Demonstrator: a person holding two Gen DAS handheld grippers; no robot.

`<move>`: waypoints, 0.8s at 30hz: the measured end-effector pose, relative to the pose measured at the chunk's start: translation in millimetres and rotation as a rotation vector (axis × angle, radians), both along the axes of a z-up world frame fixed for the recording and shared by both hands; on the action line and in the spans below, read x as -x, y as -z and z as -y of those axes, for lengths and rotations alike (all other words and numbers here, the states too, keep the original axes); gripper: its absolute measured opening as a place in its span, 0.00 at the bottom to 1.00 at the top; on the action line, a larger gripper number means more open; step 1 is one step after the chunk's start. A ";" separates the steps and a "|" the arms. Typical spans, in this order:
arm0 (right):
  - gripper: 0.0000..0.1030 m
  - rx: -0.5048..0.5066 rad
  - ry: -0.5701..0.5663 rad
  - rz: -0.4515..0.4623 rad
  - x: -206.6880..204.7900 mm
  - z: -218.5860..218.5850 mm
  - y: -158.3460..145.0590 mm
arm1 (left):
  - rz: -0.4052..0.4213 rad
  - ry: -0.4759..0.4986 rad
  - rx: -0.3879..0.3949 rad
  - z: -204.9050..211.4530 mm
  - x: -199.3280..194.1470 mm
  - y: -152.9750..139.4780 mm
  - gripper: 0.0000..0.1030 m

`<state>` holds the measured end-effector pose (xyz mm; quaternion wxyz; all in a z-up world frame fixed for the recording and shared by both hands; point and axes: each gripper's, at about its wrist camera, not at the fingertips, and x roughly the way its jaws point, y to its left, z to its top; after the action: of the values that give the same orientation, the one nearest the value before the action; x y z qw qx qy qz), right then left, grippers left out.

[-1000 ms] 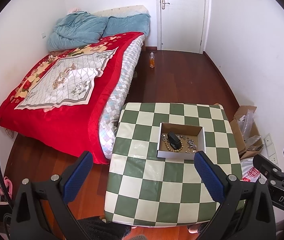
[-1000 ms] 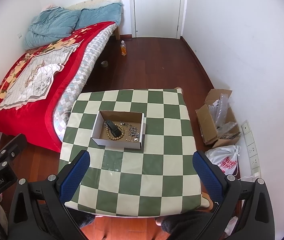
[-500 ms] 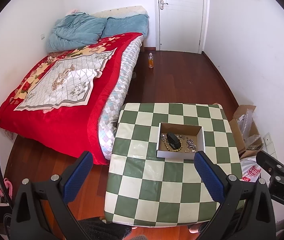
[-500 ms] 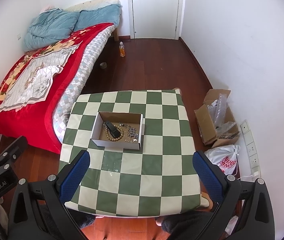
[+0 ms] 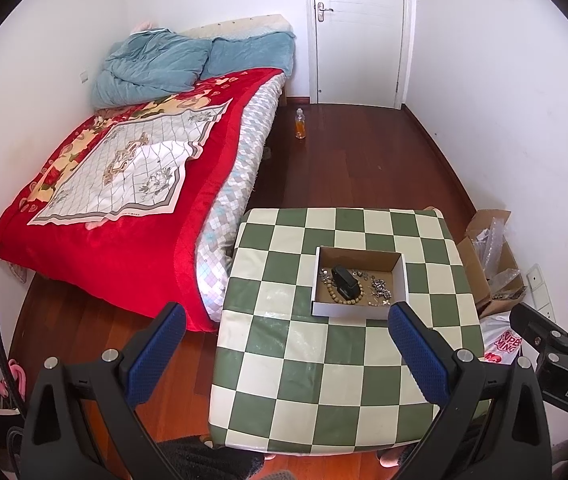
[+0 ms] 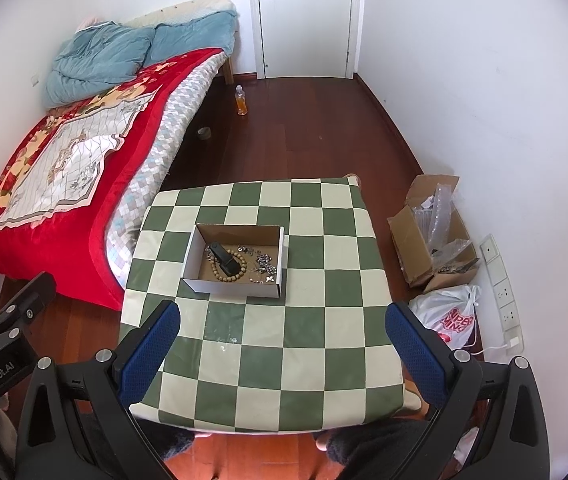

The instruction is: Organize jewelry

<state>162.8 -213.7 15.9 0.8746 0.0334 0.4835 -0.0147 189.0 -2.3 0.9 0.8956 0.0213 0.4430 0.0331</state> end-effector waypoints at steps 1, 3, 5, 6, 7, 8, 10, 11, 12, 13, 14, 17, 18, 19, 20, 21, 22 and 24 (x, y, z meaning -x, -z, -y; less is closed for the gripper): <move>1.00 0.002 0.001 0.001 -0.2 -0.9 0.1 | 0.000 0.001 0.001 -0.1 0.4 0.3 1.00; 1.00 0.004 0.001 0.003 0.5 -2.0 0.2 | 0.000 0.001 0.002 -0.2 1.1 0.5 1.00; 1.00 0.001 0.003 0.005 1.9 -2.5 0.2 | 0.002 0.002 -0.001 0.4 0.6 0.3 1.00; 1.00 0.002 0.003 0.006 2.5 -2.0 0.2 | 0.002 0.002 -0.002 -0.1 0.9 0.4 1.00; 1.00 0.002 0.003 0.006 2.7 -2.6 0.0 | 0.002 0.004 -0.003 0.1 1.0 0.4 1.00; 1.00 0.000 0.004 0.007 2.5 -2.6 -0.1 | 0.002 0.005 -0.003 -0.2 2.4 0.3 1.00; 1.00 0.003 0.005 0.008 2.9 -2.6 -0.7 | 0.005 0.004 -0.003 0.2 2.3 0.1 1.00; 1.00 0.000 0.006 0.009 3.0 -2.6 -0.9 | 0.008 0.004 -0.004 0.6 2.1 0.1 1.00; 1.00 -0.001 0.007 0.010 3.3 -2.5 -1.8 | 0.008 0.005 -0.003 0.1 3.8 0.0 1.00; 1.00 0.000 0.008 0.010 3.5 -2.2 -2.7 | 0.009 0.007 0.000 0.6 3.2 -0.2 1.00; 1.00 0.000 0.008 0.010 3.6 -2.0 -2.7 | 0.011 0.007 -0.002 0.7 3.7 -0.6 1.00; 1.00 -0.002 0.008 0.012 3.4 -1.3 -4.2 | 0.014 0.010 0.001 0.6 5.2 -1.4 1.00; 1.00 -0.003 0.007 0.013 3.6 -1.0 -4.8 | 0.017 0.007 0.000 0.5 5.1 -1.5 1.00; 1.00 -0.004 0.008 0.013 3.5 -1.0 -5.0 | 0.019 0.006 0.000 0.0 6.4 -2.0 1.00; 1.00 -0.004 0.008 0.015 3.4 -0.7 -6.4 | 0.019 0.006 0.001 -0.3 6.6 -2.0 1.00; 1.00 -0.003 0.009 0.016 3.5 -0.1 -6.7 | 0.019 0.005 0.002 -0.6 7.0 -2.1 1.00; 1.00 -0.002 0.008 0.017 3.9 -0.3 -8.0 | 0.019 0.006 -0.001 -0.6 7.3 -2.3 1.00; 1.00 -0.004 0.009 0.018 4.3 -0.1 -8.6 | 0.019 0.007 0.001 -1.0 7.3 -2.4 1.00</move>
<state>158.5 -213.6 24.5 0.8788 0.0374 0.4754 -0.0176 181.6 -1.2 3.4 0.8999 0.0222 0.4345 0.0301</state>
